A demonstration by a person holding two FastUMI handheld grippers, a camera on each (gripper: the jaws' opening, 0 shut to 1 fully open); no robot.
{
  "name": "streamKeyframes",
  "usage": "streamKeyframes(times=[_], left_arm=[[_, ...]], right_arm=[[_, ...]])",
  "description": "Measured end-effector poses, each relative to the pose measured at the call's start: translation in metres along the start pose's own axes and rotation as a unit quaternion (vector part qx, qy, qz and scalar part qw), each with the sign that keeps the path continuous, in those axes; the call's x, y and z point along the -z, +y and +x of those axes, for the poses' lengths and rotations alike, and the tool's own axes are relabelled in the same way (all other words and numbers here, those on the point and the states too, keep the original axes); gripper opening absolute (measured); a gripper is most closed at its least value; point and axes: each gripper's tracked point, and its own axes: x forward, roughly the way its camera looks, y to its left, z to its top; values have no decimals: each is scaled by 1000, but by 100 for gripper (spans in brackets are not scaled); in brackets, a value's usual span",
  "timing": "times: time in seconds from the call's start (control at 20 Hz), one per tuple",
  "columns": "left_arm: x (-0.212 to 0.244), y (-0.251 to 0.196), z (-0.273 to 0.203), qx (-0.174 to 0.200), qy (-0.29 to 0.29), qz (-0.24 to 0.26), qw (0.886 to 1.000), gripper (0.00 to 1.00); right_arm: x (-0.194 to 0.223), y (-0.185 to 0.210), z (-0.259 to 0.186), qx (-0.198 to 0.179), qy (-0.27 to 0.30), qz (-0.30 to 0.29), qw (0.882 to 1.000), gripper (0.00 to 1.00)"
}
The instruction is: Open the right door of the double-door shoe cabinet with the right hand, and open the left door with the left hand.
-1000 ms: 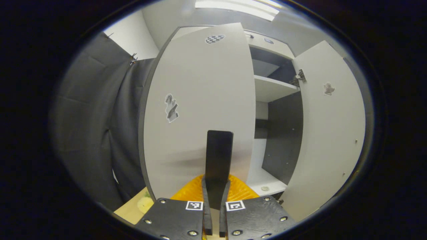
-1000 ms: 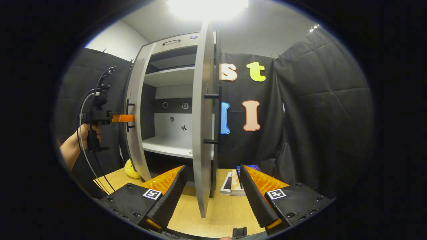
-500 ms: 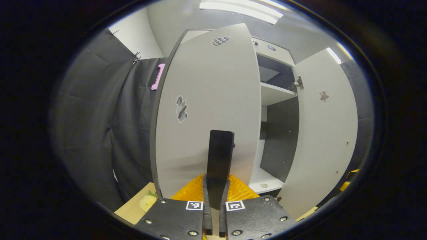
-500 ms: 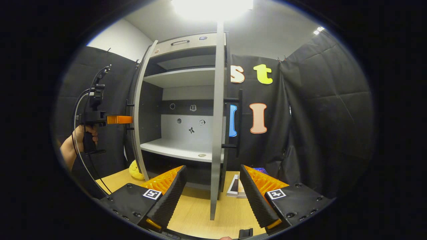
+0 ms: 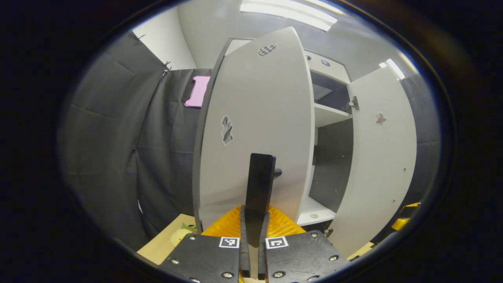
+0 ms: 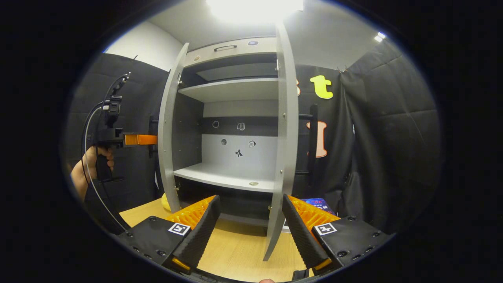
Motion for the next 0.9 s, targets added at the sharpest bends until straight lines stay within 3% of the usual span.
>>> streamKeyframes(times=[0.9], left_arm=[[-2, 9, -5, -20, -16, -12, 1000, 8]], right_arm=[[2, 45, 18, -32, 8, -10, 999, 99]])
